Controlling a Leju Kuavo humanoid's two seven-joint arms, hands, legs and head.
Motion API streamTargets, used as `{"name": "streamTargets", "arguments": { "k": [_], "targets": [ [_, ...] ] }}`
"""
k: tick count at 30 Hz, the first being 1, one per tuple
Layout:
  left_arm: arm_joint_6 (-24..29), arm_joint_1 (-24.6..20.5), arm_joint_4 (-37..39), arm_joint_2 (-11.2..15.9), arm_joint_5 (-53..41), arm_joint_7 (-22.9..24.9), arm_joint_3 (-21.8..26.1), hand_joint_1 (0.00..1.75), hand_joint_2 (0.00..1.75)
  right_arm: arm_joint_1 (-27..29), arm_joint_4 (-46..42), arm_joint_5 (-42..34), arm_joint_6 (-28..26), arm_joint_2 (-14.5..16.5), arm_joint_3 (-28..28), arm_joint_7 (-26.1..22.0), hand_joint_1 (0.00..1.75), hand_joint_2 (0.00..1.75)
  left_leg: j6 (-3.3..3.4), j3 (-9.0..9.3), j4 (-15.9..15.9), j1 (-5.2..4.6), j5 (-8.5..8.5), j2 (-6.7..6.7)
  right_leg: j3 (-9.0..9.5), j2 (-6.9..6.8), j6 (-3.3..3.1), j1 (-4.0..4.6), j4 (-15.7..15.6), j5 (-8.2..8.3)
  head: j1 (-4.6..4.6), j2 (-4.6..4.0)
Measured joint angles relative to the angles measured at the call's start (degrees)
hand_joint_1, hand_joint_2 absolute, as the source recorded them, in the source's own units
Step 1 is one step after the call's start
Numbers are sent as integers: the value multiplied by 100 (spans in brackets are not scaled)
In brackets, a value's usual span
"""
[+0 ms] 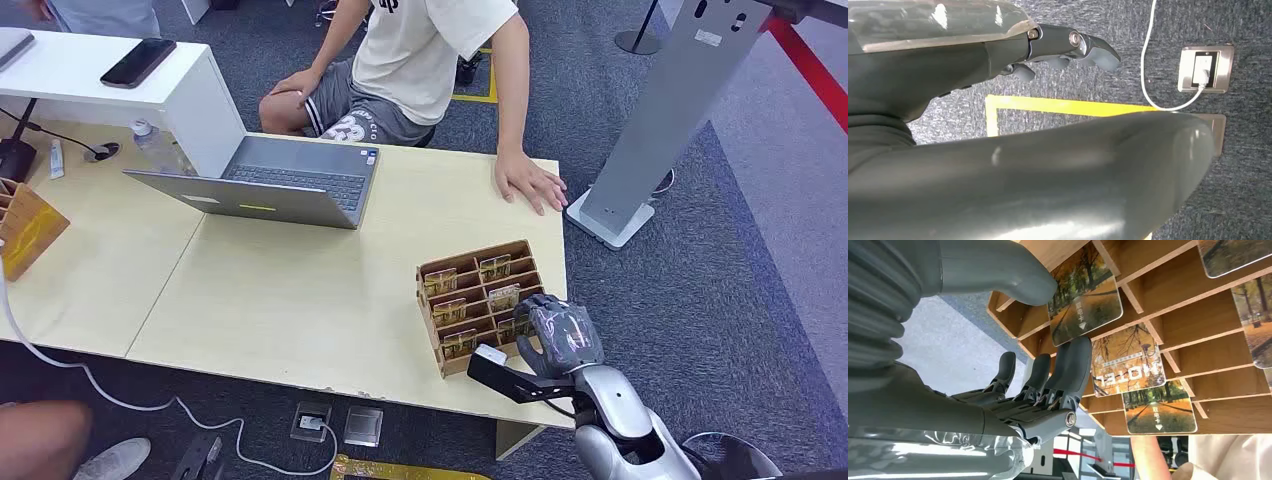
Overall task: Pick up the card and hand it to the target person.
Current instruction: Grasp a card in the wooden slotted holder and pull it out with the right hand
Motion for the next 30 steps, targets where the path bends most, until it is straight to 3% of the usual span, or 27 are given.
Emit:
{"name": "streamTargets", "arguments": {
  "k": [5, 10, 14, 30],
  "targets": [
    [-2, 0, 0, 0, 0, -1, 0, 0, 0, -3, 63, -2, -11, 26, 0, -15, 85, 175, 0, 0, 0, 0, 0, 0, 0, 0, 0, 0, 0, 0, -2, 0],
    [-15, 0, 0, 0, 0, -3, 0, 0, 0, -5, 103, -13, -13, 34, -1, -16, 97, 175, 0, 0, 0, 0, 0, 0, 0, 0, 0, 0, 0, 0, 0, 0],
    [-26, 0, 0, 0, 0, -6, 0, 0, 0, -8, 117, -16, -14, 34, -2, -14, 129, 175, 0, 0, 0, 0, 0, 0, 0, 0, 0, 0, 0, 0, 1, 0],
    [-63, 0, 0, 15, -7, -26, 0, 0, 0, -44, 193, -35, -79, 66, -4, -56, 130, 175, 0, 2, 0, 0, 0, 0, 2, 0, 0, 0, 0, 0, 1, 0]
  ]
}}
